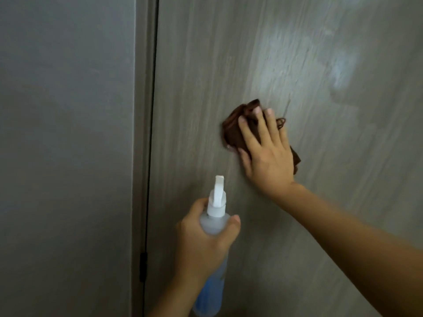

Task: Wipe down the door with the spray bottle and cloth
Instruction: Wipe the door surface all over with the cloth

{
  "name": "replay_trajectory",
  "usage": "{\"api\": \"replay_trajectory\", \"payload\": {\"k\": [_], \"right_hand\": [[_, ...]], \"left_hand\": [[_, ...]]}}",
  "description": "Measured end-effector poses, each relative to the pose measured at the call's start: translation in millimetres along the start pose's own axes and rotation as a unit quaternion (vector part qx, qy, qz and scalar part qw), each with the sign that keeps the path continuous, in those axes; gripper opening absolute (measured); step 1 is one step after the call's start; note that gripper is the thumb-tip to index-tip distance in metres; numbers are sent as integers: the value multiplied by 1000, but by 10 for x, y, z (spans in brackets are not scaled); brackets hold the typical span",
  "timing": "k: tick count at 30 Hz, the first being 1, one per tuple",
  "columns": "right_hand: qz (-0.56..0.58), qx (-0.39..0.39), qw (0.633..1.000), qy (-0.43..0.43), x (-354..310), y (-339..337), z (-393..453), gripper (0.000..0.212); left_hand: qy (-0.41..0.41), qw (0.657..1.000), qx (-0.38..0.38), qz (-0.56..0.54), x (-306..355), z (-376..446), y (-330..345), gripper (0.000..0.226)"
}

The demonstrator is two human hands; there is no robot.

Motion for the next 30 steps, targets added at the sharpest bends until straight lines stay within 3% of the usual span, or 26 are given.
{"api": "replay_trajectory", "payload": {"k": [6, 11, 14, 21, 30], "right_hand": [[-3, -64, 982, -179, -403, 381, -852, 56], [-10, -87, 974, -210, -281, 268, -827, 55], [-38, -57, 984, -165, 35, 52, -636, 50], [-35, 6, 996, 82, 782, -258, -406, 59], [46, 10, 993, 109, 378, -61, -943, 59]], "left_hand": [[37, 999, -24, -10, 40, 47, 291, 40], [53, 998, -27, -18, -34, 66, 458, 47], [42, 999, -15, -22, -124, 36, 482, 43], [20, 999, -50, -2, -403, -81, 426, 38], [-63, 992, -96, 46, -717, -239, 519, 50]]}}
Point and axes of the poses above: each hand's wrist, its own z-axis towards the middle knuckle, its own y-axis out of the palm, x = y × z, the point moved 1 cm from there along z, towards the middle knuckle, and after that the axes turned 13 degrees about -y, right-handed, at the moved point
